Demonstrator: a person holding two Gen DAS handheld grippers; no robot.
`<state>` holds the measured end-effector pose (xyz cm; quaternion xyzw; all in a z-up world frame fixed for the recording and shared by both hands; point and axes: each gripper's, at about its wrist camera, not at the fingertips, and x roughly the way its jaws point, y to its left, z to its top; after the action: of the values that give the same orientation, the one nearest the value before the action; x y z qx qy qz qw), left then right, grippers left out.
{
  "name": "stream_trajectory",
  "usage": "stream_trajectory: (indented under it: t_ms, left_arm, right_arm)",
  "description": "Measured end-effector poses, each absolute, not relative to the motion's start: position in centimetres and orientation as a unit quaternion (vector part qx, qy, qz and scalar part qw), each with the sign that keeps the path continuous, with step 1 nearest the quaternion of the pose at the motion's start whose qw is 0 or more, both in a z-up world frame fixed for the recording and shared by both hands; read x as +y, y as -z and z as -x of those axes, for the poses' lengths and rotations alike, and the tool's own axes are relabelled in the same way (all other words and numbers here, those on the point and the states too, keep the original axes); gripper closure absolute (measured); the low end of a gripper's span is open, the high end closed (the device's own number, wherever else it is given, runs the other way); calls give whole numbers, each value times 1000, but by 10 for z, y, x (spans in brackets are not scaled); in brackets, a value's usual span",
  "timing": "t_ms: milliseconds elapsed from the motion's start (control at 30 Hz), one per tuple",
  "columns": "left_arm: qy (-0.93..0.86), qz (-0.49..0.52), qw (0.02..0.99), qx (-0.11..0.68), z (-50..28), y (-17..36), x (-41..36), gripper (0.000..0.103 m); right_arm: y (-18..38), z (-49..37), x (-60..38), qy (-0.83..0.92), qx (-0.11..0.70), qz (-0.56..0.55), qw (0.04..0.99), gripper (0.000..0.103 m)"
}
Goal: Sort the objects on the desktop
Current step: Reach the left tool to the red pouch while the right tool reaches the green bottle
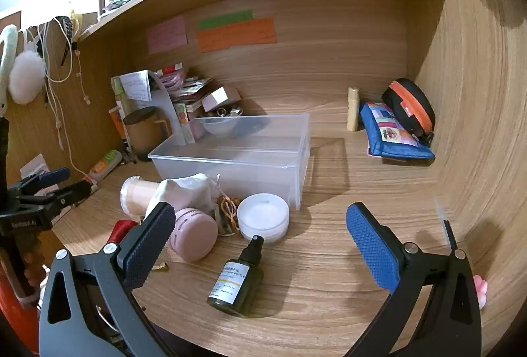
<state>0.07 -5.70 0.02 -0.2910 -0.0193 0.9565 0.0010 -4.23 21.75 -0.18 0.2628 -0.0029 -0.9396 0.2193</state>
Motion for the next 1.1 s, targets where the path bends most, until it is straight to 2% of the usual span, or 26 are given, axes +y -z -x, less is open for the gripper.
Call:
stream_trajectory:
  t_ms: [267,700,967,1100]
  left_arm:
    - [-940,341,25,0,6,37,-65,0]
    - [-910,413,49,-12,33,93,-70,0]
    - [-905,424,36,-3,39,103,-62,0]
    - [-909,415,26,5,40,104,-58,0]
  right_arm:
    - [23,43,211,929,-5,-298,220,0]
    - [64,44,181,908,10,-356,223,1]
    - [83,48,161,903,49,-367,220,19]
    - [89,51,156,901,58,-368,223,36]
